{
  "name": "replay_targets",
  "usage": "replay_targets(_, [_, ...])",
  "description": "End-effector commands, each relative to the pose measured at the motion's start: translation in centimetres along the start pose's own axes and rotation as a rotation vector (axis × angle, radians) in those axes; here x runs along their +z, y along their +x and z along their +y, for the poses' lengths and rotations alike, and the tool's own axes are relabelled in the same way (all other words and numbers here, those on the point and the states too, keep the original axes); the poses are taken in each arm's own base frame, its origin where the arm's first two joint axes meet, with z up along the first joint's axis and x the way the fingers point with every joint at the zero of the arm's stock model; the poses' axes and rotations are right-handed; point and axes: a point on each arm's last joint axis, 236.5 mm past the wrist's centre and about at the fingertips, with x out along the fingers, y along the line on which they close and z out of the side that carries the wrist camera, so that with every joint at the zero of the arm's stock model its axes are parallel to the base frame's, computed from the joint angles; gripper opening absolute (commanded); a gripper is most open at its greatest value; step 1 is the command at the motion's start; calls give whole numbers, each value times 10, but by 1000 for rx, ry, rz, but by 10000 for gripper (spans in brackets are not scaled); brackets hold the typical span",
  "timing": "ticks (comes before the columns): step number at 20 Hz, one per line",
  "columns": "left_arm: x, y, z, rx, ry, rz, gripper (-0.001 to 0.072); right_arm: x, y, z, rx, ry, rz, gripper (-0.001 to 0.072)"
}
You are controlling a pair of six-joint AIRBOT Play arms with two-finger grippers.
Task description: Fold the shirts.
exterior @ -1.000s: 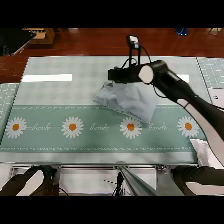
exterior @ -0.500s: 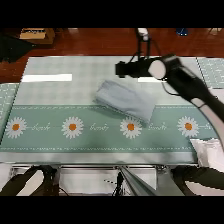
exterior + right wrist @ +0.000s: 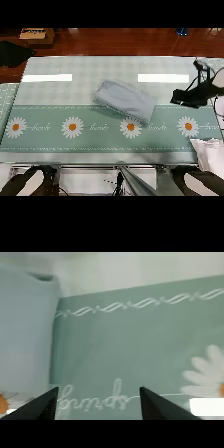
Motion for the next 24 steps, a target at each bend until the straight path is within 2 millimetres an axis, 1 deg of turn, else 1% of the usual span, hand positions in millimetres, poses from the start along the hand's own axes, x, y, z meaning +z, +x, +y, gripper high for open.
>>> replay_targets(1, [-12, 3, 7, 13, -14, 35, 20, -19, 44, 43, 334, 231, -8, 594])
replay_targets(2, [-17, 5, 8, 9, -21, 48, 20, -17, 53, 50, 382, 276, -23, 594])
replay_targets(3, [-20, 6, 10, 9, -26, 54, 20, -15, 61, 51, 403, 305, -35, 594])
replay_targets(5, [-23, 8, 12, 10, -31, 61, 21, -17, 75, 47, 392, 318, -14, 593])
replay_targets(7, [-23, 8, 12, 10, -32, 61, 20, -19, 85, 48, 403, 327, 12, 593])
replay_targets(8, [-23, 8, 13, 10, -34, 62, 20, -19, 90, 53, 416, 327, 17, 593])
replay_targets(11, [-24, 10, 15, 10, -41, 67, 20, -20, 111, 78, 424, 309, 10, 592])
replay_targets(12, [-24, 11, 15, 10, -42, 67, 20, -21, 117, 88, 429, 309, 5, 560])
replay_targets(13, [-24, 11, 16, 11, -42, 65, 20, -21, 120, 100, 442, 305, -5, 403])
replay_targets(14, [-23, 11, 17, 13, -43, 63, 20, -19, 119, 110, 458, 266, -17, 180])
replay_targets(15, [-22, 12, 18, 17, -44, 58, 20, -15, 112, 118, 475, 201, -29, 31])
replay_targets(16, [-21, 13, 21, 23, -46, 55, 20, -12, 99, 128, 506, 113, -28, 24])
replay_targets(17, [-21, 14, 28, 42, -44, 57, 21, -10, 81, 136, 528, 18, -24, 24])
replay_targets(18, [-23, 16, 37, 68, -42, 65, 20, -7, 60, 137, 527, -66, -23, 24])
replay_targets(19, [-26, 18, 47, 95, -42, 79, 20, -1, 34, 129, 489, -133, -31, 24])
replay_targets(20, [-30, 21, 57, 116, -47, 95, 20, 8, 6, 109, 406, -150, -55, 23])
replay_targets(21, [-33, 26, 65, 123, -59, 112, 20, 18, -22, 83, 308, -130, -93, 23])
replay_targets(22, [-37, 31, 71, 120, -76, 128, 20, 24, -54, 53, 209, -93, -140, 24])
replay_targets(23, [-41, 37, 77, 117, -92, 143, 20, 26, -89, 17, 103, -58, -192, 24])
replay_targets(24, [-45, 42, 84, 114, -111, 159, 20, 21, -119, -17, 10, -17, -232, 24])
